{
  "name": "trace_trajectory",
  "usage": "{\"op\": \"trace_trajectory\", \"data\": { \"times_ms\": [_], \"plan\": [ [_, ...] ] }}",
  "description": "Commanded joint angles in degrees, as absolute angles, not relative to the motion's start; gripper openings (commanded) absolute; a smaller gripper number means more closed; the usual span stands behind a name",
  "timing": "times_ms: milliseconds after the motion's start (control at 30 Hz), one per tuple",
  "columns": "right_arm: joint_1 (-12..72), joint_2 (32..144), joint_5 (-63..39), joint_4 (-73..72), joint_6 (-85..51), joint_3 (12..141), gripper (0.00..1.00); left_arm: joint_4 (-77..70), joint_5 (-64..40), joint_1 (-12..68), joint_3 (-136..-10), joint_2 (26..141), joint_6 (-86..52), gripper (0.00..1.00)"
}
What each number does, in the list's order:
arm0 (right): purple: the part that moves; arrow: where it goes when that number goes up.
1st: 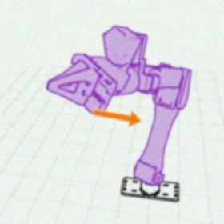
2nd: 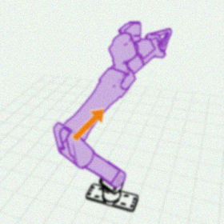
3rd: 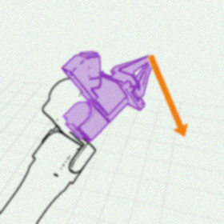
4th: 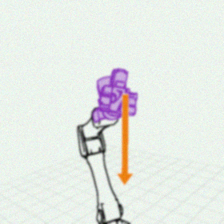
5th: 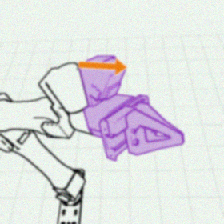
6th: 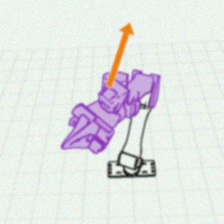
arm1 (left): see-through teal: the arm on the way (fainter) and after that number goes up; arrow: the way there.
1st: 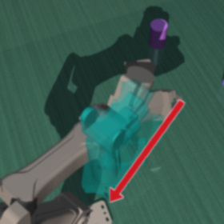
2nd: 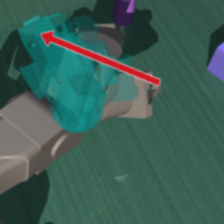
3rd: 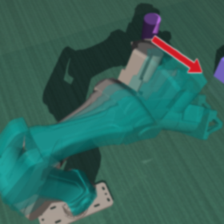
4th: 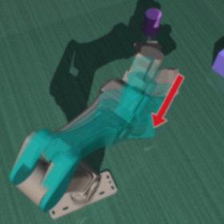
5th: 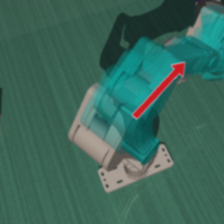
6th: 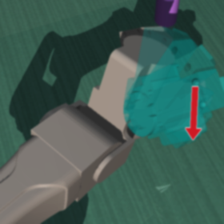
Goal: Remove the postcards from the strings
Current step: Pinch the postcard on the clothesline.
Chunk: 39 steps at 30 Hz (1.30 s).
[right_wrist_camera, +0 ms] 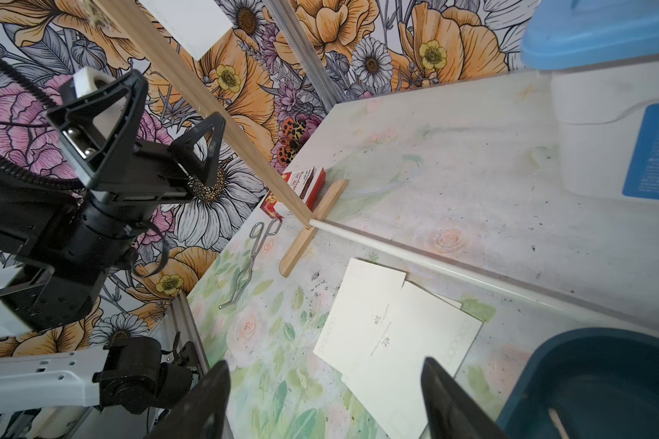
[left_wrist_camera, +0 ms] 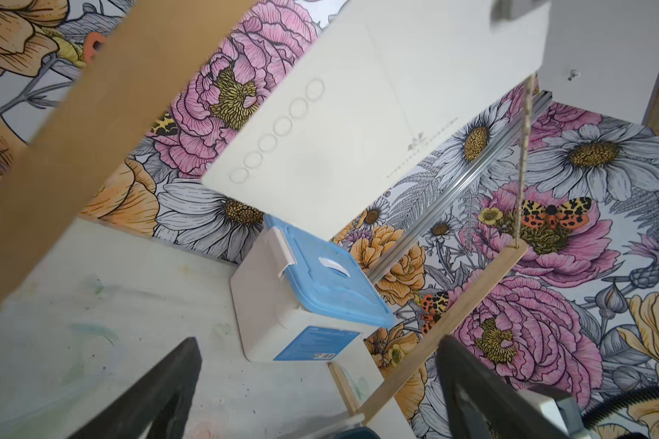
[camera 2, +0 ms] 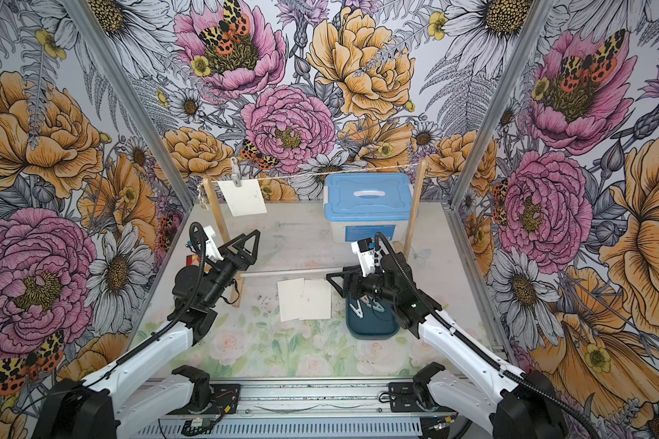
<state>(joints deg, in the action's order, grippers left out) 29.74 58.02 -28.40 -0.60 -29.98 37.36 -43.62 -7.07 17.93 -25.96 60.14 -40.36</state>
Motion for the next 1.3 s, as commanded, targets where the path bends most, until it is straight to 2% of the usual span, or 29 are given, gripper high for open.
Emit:
{"op": "trace_trajectory", "data": {
  "times_ms": [0,100,400,533,833,1000,1133,1267],
  "plan": [
    [30.2,58.2,-30.3,-3.1,-28.6,39.8,0.77,-60.7,-8.7,16.8,-27.1,64.6,-42.4,0.98],
    [30.5,58.1,-30.9,-3.2,-28.3,40.1,0.77,-67.5,-11.1,15.9,-28.5,69.5,-44.1,0.99],
    [31.0,57.8,-31.2,-3.9,-28.3,40.0,0.76,-74.4,-12.2,14.6,-31.5,76.1,-45.9,0.96],
    [31.1,58.4,-31.0,-4.1,-28.2,39.8,0.76,-78.4,-14.4,14.1,-31.1,77.5,-48.5,0.85],
    [31.2,60.2,-30.7,-5.8,-28.4,39.7,0.76,-80.0,-15.2,15.2,-25.9,73.9,-49.9,0.51],
    [31.3,60.9,-30.7,-6.2,-28.3,40.0,0.76,-80.0,-14.9,16.4,-23.1,71.1,-49.8,0.43],
    [31.5,61.1,-30.8,-6.3,-28.4,40.6,0.76,-79.1,-14.9,16.9,-22.5,69.3,-49.8,0.3],
    [32.0,61.4,-31.2,-6.1,-28.1,41.5,0.76,-78.7,-14.8,17.1,-22.3,67.8,-49.2,0.27]
  ]
}}
